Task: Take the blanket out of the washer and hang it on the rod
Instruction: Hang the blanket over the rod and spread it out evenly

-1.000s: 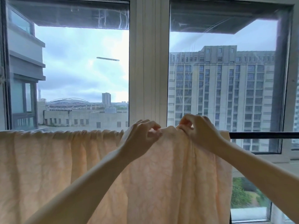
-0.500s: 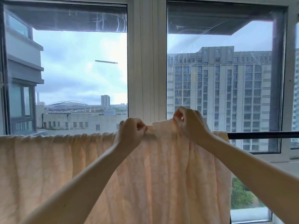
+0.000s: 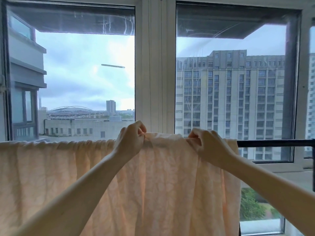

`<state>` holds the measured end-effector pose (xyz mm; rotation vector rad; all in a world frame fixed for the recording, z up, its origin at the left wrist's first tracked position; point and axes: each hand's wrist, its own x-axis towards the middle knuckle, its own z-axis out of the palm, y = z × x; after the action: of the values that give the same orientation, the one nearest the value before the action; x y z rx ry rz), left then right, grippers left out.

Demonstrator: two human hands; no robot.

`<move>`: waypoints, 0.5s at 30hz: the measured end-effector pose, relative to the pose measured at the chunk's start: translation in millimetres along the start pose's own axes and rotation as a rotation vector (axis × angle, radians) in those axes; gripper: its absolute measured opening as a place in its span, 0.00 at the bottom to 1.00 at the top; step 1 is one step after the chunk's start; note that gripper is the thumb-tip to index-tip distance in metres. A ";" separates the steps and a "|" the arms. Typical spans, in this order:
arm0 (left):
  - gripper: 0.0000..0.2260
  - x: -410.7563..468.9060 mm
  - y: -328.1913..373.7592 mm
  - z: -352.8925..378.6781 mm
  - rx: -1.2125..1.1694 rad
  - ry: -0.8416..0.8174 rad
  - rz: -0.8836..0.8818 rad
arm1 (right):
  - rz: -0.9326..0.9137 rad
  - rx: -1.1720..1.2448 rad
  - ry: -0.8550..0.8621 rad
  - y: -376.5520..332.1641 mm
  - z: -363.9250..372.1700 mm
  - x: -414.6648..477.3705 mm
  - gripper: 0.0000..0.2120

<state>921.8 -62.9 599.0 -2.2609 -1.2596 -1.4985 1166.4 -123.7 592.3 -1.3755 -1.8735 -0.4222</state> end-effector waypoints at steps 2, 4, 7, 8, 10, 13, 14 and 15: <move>0.08 0.1 1.1 0.4 0.015 -0.037 0.037 | 0.016 0.023 0.026 0.6 0.3 2.2 0.05; 0.11 -0.1 2.5 -0.3 0.022 -0.073 0.055 | 0.046 0.040 0.059 0.4 0.1 6.0 0.05; 0.12 0.5 2.7 -0.6 0.017 -0.107 0.029 | 0.101 0.021 0.112 2.0 -1.5 12.6 0.07; 0.13 0.9 2.3 -0.5 0.012 -0.117 0.016 | 0.105 0.014 0.131 3.5 -2.3 15.2 0.07; 0.13 2.1 1.2 -0.7 0.017 -0.152 -0.017 | 0.120 0.009 0.145 9.0 -4.3 20.1 0.07; 0.11 0.5 3.4 -1.0 0.026 -0.181 -0.071 | 0.130 0.047 0.090 17.8 -7.5 21.1 0.06; 0.11 -1.4 5.4 -0.4 0.034 -0.176 -0.083 | 0.130 0.057 0.063 19.6 -8.3 19.6 0.06; 0.10 -3.3 7.3 0.8 0.053 -0.166 -0.091 | 0.134 0.053 0.043 21.8 -8.3 17.9 0.07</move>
<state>927.0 -68.9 598.1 -2.3642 -1.4471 -1.3110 1187.2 -109.2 607.3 -1.4352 -1.7345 -0.3298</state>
